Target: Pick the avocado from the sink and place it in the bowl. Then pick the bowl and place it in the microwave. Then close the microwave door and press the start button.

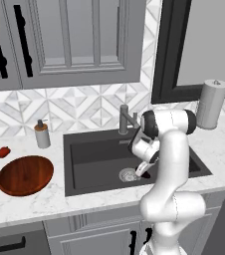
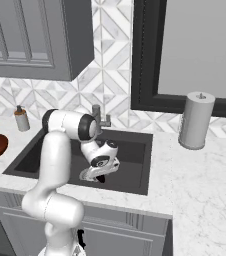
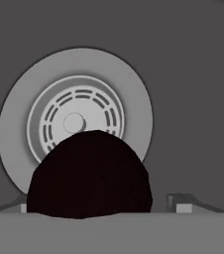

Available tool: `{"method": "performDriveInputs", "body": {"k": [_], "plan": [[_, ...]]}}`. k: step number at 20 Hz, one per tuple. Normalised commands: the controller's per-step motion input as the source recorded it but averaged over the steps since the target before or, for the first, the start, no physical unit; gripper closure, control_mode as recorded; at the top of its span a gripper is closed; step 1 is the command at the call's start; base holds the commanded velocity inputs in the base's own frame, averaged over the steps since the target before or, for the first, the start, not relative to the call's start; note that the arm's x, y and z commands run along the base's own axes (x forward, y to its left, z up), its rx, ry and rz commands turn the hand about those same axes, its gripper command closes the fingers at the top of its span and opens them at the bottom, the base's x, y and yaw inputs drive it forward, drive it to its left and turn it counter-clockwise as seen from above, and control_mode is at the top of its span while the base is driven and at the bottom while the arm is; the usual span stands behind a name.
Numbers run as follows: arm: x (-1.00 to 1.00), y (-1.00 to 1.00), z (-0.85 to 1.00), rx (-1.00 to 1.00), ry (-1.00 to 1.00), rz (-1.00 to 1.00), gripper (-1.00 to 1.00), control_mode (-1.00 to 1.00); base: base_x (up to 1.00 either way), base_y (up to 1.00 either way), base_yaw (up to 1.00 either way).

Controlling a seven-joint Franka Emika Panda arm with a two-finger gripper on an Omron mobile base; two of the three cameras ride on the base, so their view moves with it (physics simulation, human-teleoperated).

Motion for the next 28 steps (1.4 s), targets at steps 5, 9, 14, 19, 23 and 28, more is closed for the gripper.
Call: {"method": "performDriveInputs", "body": {"k": [5,9,14,19,23,28], "plan": [[0.0,0.22,-0.5,0.0,0.08,0.0,1.0,-1.0,0.0,0.0,0.0],[-0.23,-0.06,0.14,0.0,-0.02,-0.01,1.0,-1.0,0.0,0.0,0.0],[-0.42,-0.26,0.7,0.03,-0.1,-0.02,1.0,-1.0,0.0,0.0,0.0],[-0.34,-0.04,0.89,0.0,-0.05,-0.04,1.0,-1.0,0.0,0.0,0.0],[-0.3,0.0,1.0,0.0,-0.01,-0.05,1.0,-1.0,0.0,0.0,0.0],[-0.33,0.0,1.0,0.0,-0.01,-0.05,1.0,-1.0,0.0,0.0,0.0]]}}
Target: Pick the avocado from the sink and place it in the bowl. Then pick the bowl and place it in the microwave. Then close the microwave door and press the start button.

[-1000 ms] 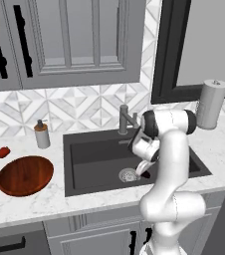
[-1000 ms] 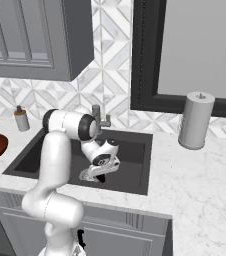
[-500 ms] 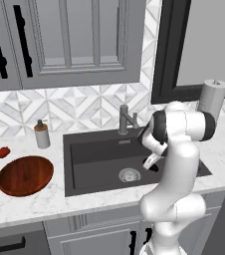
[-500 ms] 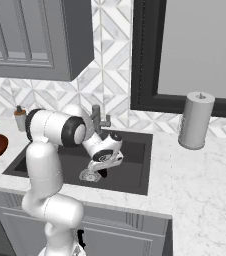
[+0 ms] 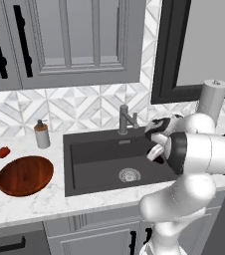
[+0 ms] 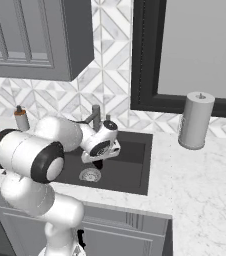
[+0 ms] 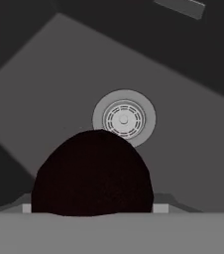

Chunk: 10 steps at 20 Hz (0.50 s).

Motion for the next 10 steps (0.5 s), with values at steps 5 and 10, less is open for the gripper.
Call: {"method": "performDriveInputs", "body": {"k": [5,10], "plan": [[-0.48,0.16,1.0,0.03,0.0,-0.04,1.0,-1.0,0.0,0.0,0.0],[-0.57,0.83,0.87,0.04,0.0,0.0,1.0,-1.0,0.0,0.0,0.0]]}}
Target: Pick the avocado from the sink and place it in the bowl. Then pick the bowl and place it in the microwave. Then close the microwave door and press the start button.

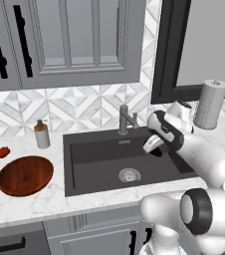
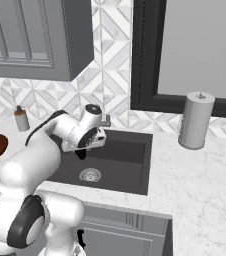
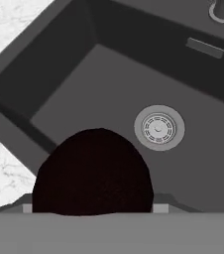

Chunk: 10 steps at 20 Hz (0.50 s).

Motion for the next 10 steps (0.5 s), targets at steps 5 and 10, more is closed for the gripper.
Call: {"method": "performDriveInputs", "body": {"k": [5,10], "plan": [[-0.17,1.0,0.8,0.0,0.03,0.0,1.0,-1.0,0.0,0.0,0.0],[-0.01,1.0,0.6,0.0,0.13,0.0,1.0,-1.0,0.0,0.0,0.0]]}}
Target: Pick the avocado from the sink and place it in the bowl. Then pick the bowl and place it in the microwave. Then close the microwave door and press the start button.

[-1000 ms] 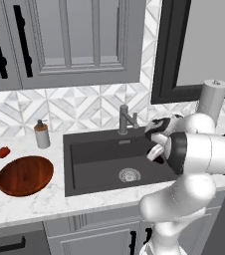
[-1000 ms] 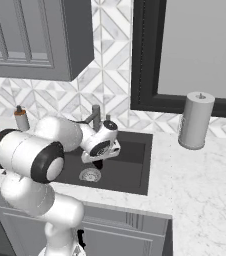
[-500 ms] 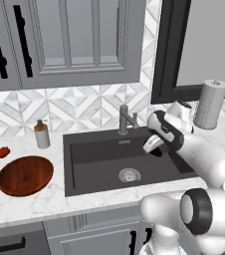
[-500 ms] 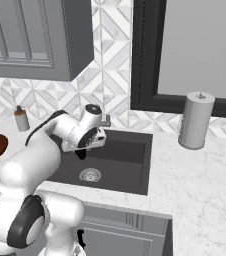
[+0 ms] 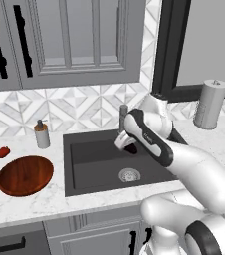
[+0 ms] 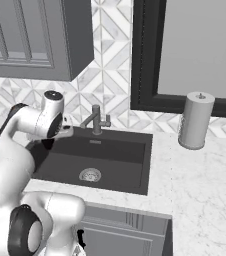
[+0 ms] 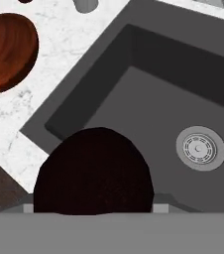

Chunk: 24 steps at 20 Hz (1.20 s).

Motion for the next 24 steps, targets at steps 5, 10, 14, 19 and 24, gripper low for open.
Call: {"method": "performDriveInputs", "body": {"k": [5,10,14,19,24], "plan": [[0.0,1.0,0.15,0.0,0.2,0.0,1.0,-1.0,0.0,0.0,0.0],[0.0,1.0,0.0,0.0,0.23,0.0,1.0,-1.0,0.0,0.0,0.0],[0.11,1.0,-0.1,0.0,0.09,0.0,1.0,-1.0,0.0,0.0,0.0],[0.21,1.0,-0.1,-0.05,0.02,0.0,1.0,-1.0,0.0,0.0,0.0],[0.31,1.0,-0.04,-0.1,0.06,-0.06,1.0,-1.0,0.0,0.0,0.0]]}}
